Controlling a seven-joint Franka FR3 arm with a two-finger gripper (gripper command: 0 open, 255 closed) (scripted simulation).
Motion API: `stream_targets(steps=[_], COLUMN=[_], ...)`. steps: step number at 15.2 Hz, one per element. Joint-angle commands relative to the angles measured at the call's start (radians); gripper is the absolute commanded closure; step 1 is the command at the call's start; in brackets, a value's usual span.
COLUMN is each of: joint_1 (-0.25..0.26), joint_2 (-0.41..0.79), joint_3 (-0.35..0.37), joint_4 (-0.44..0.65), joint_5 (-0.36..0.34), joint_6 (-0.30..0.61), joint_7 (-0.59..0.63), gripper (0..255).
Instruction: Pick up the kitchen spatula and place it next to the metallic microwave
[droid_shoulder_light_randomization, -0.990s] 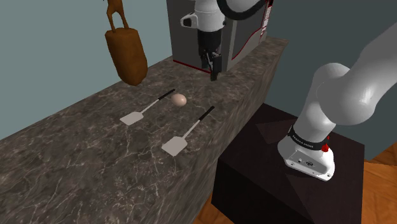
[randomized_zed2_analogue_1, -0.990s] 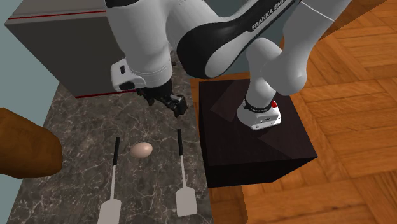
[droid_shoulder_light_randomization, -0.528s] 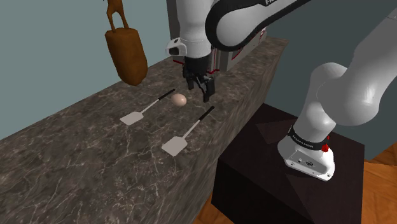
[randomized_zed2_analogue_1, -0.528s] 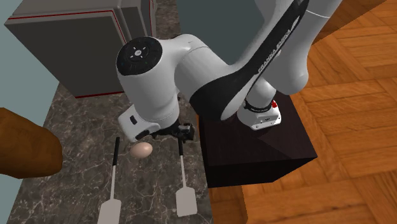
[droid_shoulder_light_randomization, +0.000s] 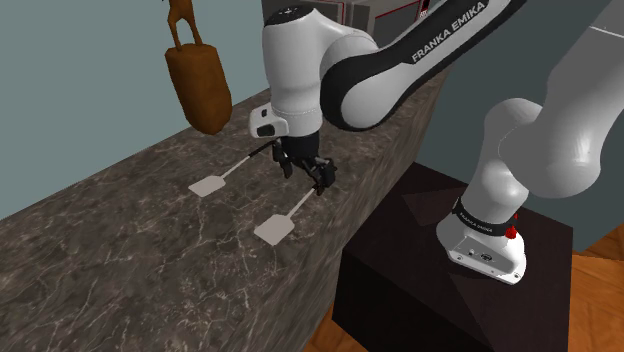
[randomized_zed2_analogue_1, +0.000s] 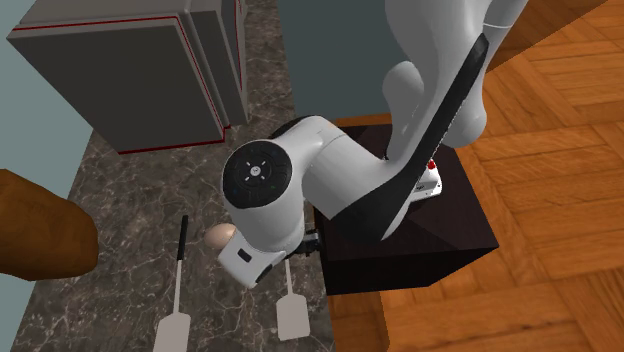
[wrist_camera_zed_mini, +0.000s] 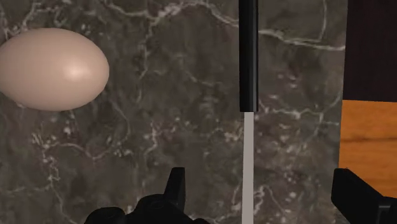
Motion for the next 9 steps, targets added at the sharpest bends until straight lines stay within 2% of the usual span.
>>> stream_targets(steps=[1,6,9], joint_1=[0.002,-0.001,-0.001], joint_2=[0.014,0.052,0.052], joint_3=[0.002,0.003,0.003], joint_4=[-0.018,-0.047,-0.047], joint_5=[-0.003,-0.013,-0.013], joint_6=[0.032,0.099,0.099], joint_7=[-0.002,0.005,0.005], gripper=[0,0,0])
